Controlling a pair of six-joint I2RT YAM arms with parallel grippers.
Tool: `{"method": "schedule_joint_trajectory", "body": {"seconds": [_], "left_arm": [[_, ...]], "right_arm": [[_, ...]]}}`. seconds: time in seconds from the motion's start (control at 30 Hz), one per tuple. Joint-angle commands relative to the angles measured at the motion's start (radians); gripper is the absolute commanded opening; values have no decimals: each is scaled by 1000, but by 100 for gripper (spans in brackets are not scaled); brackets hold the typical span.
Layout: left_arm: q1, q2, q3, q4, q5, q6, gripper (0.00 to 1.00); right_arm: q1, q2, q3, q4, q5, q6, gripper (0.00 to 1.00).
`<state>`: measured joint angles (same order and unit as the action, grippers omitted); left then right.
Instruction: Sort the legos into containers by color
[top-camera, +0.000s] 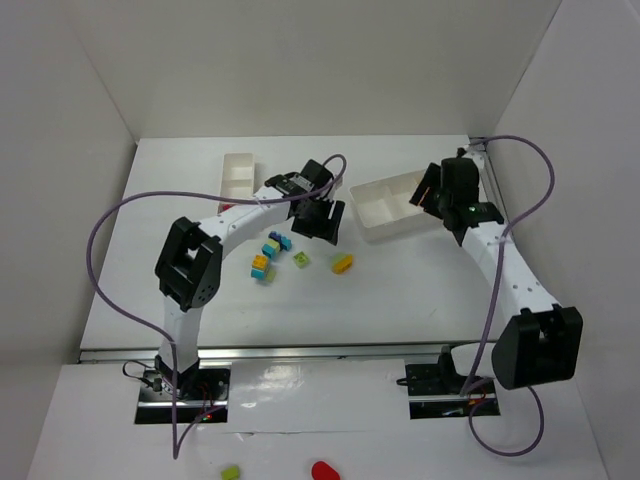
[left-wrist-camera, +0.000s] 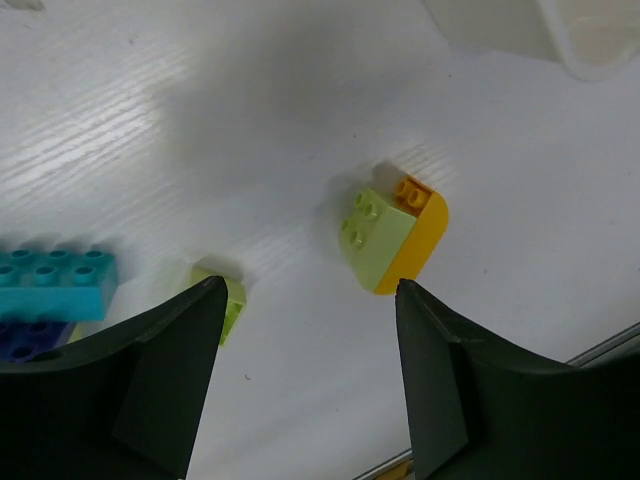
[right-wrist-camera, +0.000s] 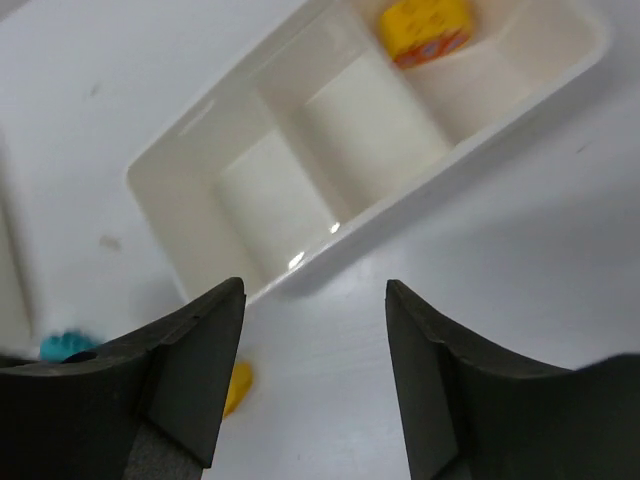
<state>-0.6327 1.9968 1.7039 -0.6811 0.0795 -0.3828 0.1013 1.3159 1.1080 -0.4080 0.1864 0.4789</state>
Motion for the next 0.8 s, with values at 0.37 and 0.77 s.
{"method": "schedule_joint_trajectory", "body": {"seconds": [0.37, 0.77], "left_arm": [[127, -68, 166, -130, -127, -71, 77], [157, -265, 97, -153, -357, -180, 80]], "right_arm": [[501, 54, -183, 29, -122, 141, 85], [618, 437, 70, 11, -61, 133, 98]]}}
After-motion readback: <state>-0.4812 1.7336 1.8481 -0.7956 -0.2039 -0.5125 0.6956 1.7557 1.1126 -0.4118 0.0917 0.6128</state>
